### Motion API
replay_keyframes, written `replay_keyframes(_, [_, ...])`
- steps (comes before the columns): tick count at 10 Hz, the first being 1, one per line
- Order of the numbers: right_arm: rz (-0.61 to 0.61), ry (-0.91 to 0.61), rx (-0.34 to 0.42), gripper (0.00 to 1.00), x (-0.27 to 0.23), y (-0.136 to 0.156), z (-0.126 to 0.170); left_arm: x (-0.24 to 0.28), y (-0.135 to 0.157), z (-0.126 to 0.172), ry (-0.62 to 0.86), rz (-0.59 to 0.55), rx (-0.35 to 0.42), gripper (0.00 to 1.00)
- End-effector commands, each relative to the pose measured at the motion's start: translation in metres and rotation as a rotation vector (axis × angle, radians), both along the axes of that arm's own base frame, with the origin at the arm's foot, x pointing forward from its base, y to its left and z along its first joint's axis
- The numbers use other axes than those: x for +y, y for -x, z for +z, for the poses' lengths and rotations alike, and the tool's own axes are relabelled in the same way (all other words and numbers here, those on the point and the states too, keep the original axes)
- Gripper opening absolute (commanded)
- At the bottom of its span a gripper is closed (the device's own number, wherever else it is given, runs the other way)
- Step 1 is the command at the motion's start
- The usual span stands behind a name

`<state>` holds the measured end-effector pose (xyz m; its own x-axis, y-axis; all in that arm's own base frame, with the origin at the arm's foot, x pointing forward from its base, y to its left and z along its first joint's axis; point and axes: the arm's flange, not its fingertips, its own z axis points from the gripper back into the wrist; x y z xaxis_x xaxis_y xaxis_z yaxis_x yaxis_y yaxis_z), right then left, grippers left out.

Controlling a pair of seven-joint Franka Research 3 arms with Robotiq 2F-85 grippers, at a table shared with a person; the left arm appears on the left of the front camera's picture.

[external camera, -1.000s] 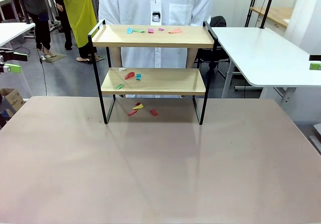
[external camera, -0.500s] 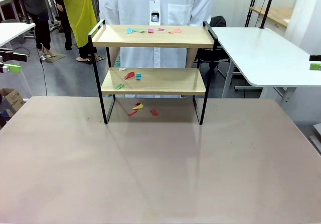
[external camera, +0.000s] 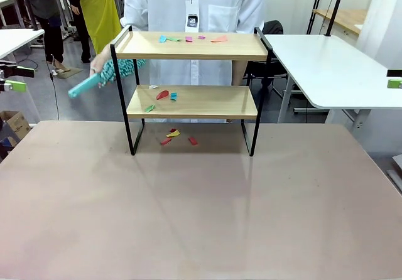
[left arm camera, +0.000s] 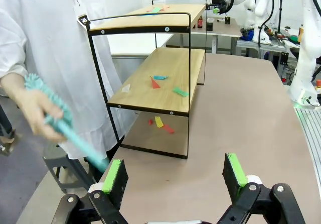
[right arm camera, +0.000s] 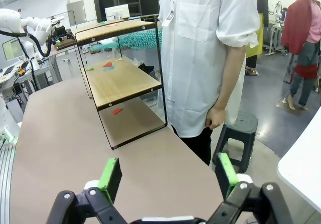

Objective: Clean the shelf.
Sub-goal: Pick up the Duster handed by the human.

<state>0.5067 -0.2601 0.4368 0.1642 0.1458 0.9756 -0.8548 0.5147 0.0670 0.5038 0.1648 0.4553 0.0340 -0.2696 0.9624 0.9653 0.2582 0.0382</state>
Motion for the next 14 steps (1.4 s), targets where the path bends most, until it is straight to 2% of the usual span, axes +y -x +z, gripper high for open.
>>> replay_keyframes(1, [0.002, 0.001, -0.002, 1.0, 0.001, -0.0006, 0.0008, -0.0009, -0.0012, 0.0002, -0.003, 0.004, -0.002, 1.0])
replay_keyframes(14, [0.002, 0.001, -0.002, 1.0, 0.001, -0.0006, 0.0008, -0.0009, -0.0012, 0.0002, -0.003, 0.004, -0.002, 1.0])
